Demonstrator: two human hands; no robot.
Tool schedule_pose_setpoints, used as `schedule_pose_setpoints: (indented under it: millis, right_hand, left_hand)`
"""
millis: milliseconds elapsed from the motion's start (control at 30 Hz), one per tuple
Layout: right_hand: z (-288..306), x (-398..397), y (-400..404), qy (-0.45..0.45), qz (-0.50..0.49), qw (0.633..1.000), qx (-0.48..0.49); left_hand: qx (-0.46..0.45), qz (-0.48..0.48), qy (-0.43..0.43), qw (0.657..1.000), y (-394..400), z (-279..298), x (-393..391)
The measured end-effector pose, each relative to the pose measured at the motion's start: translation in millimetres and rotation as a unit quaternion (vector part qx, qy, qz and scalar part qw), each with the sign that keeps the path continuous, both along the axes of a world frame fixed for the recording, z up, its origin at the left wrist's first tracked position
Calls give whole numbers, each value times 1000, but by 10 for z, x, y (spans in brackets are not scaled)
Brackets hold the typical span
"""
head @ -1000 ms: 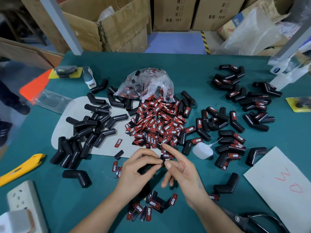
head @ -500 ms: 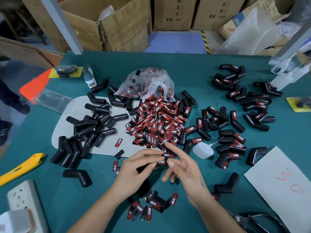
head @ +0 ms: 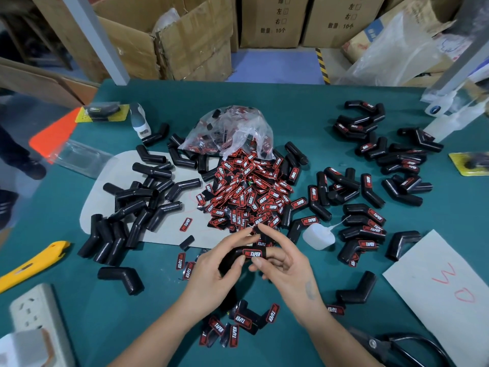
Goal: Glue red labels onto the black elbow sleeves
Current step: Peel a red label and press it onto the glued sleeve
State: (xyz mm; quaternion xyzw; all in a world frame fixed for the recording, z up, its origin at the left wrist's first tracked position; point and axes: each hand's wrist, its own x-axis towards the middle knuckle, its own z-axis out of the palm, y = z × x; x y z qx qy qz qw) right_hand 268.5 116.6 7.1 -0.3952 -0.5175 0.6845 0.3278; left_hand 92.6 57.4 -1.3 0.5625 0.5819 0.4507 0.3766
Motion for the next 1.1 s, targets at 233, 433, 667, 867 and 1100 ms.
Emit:
schedule_pose_setpoints:
  millis: [233,433,667,867,1100]
  right_hand:
    - [-46,40,12,0,20,1000,11]
    - [-52,36,9,7,9,1000,8]
    - [-61,-3,-38,12,-18,1000,-1]
    - [-53,-11,-21,19,-23,1000,-3]
    - [-74,-28,-40,20,-29,999,23]
  left_hand:
    - [0,17,-20,1000,-14,-5,14]
    - [13,43,-5,999,-37,4,44]
    - [40,45,60,996,-49,41,120]
    - [35,39,48,997,-49,73,113]
    - [-23,49,-41,998,-44,94,117]
